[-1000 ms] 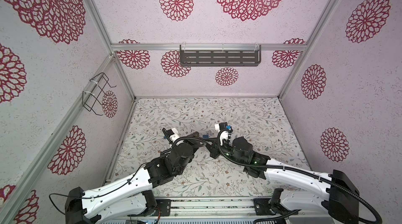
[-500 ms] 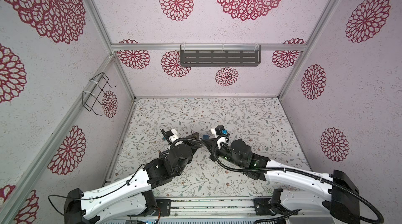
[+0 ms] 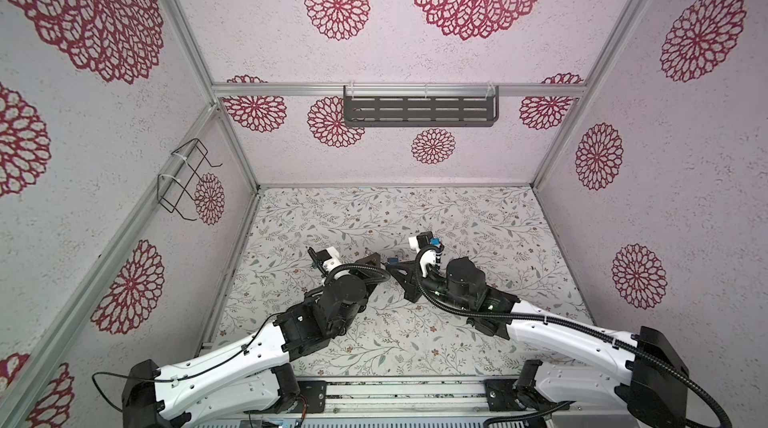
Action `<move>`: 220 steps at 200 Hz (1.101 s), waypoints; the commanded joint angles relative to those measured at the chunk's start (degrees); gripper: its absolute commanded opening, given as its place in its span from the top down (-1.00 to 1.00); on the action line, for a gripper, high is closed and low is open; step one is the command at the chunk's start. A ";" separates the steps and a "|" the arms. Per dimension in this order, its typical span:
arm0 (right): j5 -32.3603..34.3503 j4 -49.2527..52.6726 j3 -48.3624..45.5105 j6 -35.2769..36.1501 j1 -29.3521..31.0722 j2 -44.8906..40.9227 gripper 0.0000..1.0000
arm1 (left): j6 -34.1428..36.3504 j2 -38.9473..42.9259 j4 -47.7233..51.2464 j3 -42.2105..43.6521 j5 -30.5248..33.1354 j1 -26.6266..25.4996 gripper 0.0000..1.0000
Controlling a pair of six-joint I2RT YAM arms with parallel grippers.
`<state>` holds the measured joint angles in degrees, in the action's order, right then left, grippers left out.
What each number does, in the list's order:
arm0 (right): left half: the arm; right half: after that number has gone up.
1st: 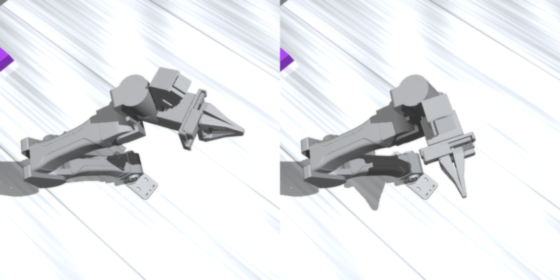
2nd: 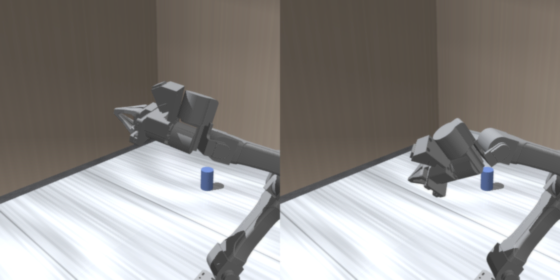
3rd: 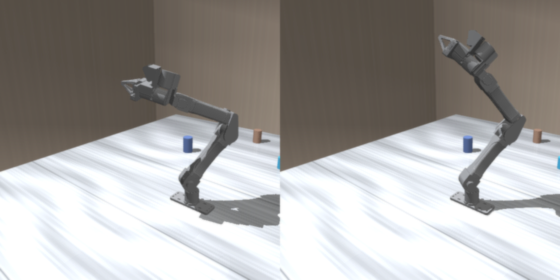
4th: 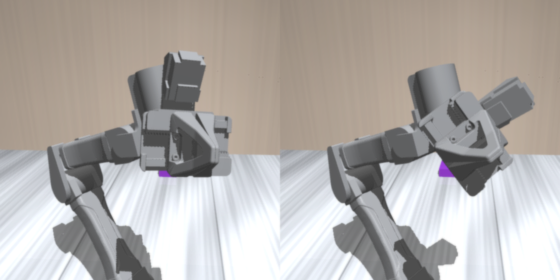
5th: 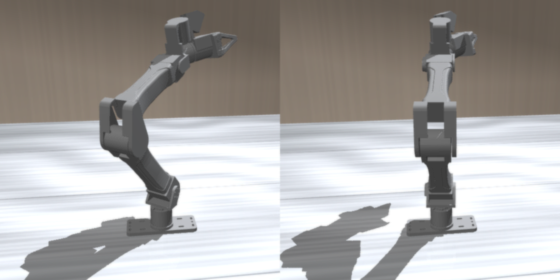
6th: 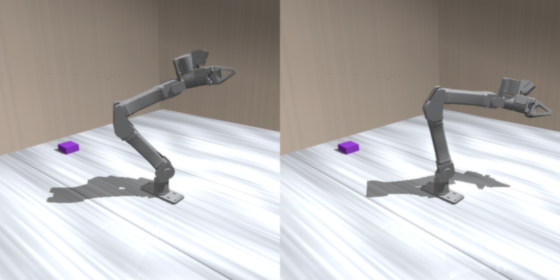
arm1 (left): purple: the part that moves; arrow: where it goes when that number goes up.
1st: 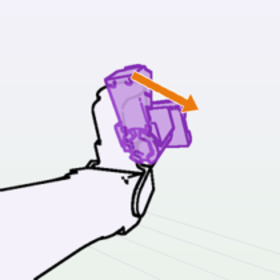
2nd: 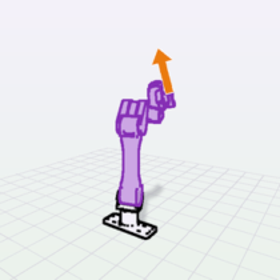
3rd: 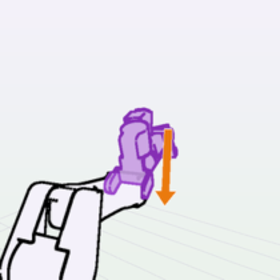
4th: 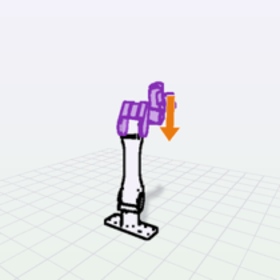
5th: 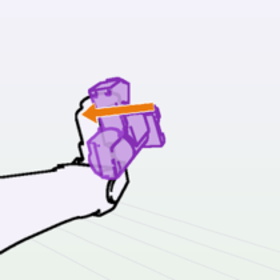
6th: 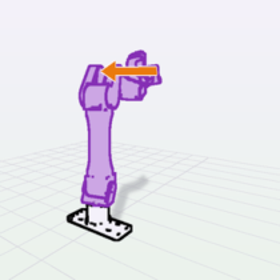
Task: Unlock with the key
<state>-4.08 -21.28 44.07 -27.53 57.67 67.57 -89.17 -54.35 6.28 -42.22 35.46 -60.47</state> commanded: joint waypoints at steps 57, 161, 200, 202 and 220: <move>5.06 -3.45 2.37 16.42 3.50 1.20 1.00 | -0.66 0.47 -3.87 -0.02 -7.99 -2.10 1.00; 1.42 -17.42 -3.05 -0.34 0.85 -0.79 1.00 | -1.84 0.12 -7.18 1.44 -7.67 -2.11 1.00; 0.24 -14.63 -2.35 1.30 0.61 -2.34 1.00 | -1.65 1.24 -6.58 2.16 -7.04 -2.11 1.00; 0.44 -13.94 -2.16 1.59 0.67 -2.35 1.00 | -1.54 1.37 -6.45 2.14 -6.98 -2.04 1.00; 3.99 -11.75 -2.97 4.77 1.08 -3.51 1.00 | -0.84 2.25 -5.29 1.90 -5.76 -2.01 1.00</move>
<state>-1.74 -31.75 39.00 -25.89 58.19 66.48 -90.74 -53.12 1.19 -40.64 34.57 -60.51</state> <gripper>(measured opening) 0.043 0.271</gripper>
